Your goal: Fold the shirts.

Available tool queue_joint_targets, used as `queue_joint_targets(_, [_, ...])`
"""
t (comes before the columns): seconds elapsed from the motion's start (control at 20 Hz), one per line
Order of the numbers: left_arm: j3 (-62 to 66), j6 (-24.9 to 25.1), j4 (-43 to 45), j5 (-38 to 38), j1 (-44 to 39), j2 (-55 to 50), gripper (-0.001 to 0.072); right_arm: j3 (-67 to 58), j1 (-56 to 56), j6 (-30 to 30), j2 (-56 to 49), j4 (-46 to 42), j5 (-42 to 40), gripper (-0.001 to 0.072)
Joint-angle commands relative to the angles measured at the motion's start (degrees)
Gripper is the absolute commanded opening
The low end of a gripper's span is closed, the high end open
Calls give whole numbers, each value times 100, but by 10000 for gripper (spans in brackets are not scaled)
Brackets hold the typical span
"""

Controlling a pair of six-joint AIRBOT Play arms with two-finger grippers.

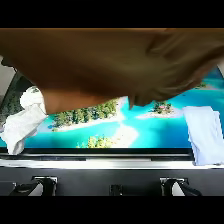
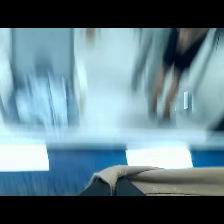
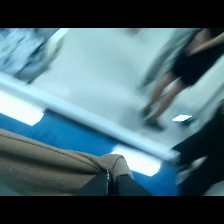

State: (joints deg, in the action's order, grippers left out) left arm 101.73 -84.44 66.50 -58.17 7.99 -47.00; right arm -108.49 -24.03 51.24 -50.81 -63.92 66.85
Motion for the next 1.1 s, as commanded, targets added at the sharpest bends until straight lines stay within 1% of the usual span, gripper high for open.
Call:
queue_joint_targets(0.0, [313,-219,278,66,-9,787,25,-192,0,337,1156,-750,-114,39])
queue_joint_targets(0.15, [313,-219,278,63,-9,973,25,-286,0,341,1366,-918,-90,39])
queue_joint_targets(0.3, [313,-219,278,61,-9,955,25,-509,0,341,1233,-933,-42,38])
queue_joint_targets(0.4, [310,-216,306,39,-9,844,25,-544,0,339,1054,-940,151,38])
queue_joint_targets(0.45, [310,-216,367,-74,-9,745,25,-544,0,341,903,-940,389,38])
queue_joint_targets(0.5, [310,-216,501,-361,-9,586,25,-544,0,341,713,-940,693,38])
queue_joint_targets(0.6, [144,-210,632,-1217,-9,83,25,-535,0,352,68,-927,1639,38])
queue_joint_targets(0.65, [-111,-181,669,-1521,-9,-208,26,-472,0,363,-396,-846,2253,38])
queue_joint_targets(0.7, [-518,-57,669,-1646,-9,-522,26,-345,2,378,-870,-802,2778,38])
queue_joint_targets(0.75, [-1019,15,667,-1550,-11,-848,26,-122,85,426,-1410,-787,3069,38])
queue_joint_targets(0.8, [-1484,55,667,-1327,-9,-1176,26,131,258,424,-1899,-881,3093,38])
queue_joint_targets(0.9, [-2232,48,660,-756,-17,-1974,26,621,765,496,-2863,-1005,2490,38])
queue_joint_targets(0.95, [-2402,46,660,-566,-17,-2461,27,702,1001,636,-3364,-1023,1952,38])
queue_joint_targets(1.05, [-2334,50,573,-330,-15,-3458,27,702,1338,933,-4159,-933,702,39])
